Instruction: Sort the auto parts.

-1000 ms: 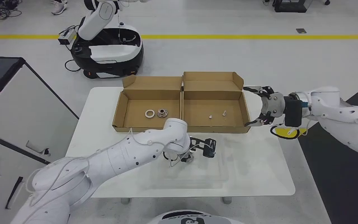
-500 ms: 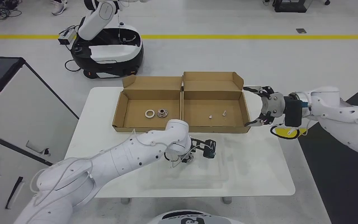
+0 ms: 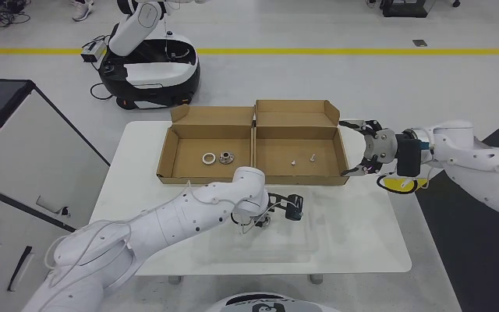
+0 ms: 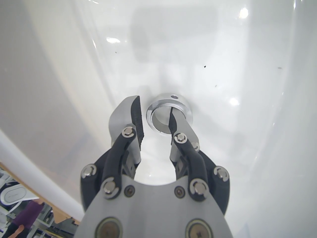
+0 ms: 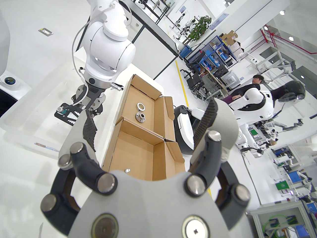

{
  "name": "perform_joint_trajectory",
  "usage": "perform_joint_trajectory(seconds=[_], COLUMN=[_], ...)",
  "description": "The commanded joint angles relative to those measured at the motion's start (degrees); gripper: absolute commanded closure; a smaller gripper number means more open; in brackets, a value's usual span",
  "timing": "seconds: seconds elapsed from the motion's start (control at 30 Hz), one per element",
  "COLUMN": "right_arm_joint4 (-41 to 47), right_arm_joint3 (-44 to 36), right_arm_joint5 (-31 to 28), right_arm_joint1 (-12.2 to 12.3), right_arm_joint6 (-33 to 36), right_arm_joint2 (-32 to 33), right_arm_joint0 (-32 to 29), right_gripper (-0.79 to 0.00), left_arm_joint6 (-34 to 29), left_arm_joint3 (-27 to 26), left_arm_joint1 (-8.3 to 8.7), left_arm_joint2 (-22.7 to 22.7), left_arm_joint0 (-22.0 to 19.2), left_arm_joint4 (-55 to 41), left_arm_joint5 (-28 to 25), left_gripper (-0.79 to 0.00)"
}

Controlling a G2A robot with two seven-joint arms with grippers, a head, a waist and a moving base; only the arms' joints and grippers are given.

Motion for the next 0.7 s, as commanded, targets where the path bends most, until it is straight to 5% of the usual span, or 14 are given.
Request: perform_joint_trajectory(seconds=[0.0,0.5,0.63,0.67], right_arm_joint4=[0.00,0.00,0.00,0.00], right_arm_joint3=[0.00,0.00,0.00,0.00], right_arm_joint5=[0.00,0.00,0.00,0.00], right_arm_joint1=[0.00,0.00,0.00,0.00], right_arm_joint6=[0.00,0.00,0.00,0.00], right_arm_joint2=[0.00,0.00,0.00,0.00], right_arm_joint0=[0.00,0.00,0.00,0.00], right_gripper=[-0.785,-0.785,-0.785,-0.785], left_arm_joint6=[-0.03,-0.94,-1.00,-1.00], left_arm_joint3=[0.25,2.25,2.13,2.05], left_arm_joint1=[-0.13,-1.06,-1.14,-1.15], left_arm_joint2=[0.00,0.59,0.62,0.61], left_arm_joint0=[0.03,-0.06,-0.20,-0.24], left_arm_joint4=[0.30,-0.63,-0.56,-0.51], left_arm_joint5=[0.00,-0.07,-0.01,-0.02], left_gripper=[-0.308,-0.240,0.000,0.000])
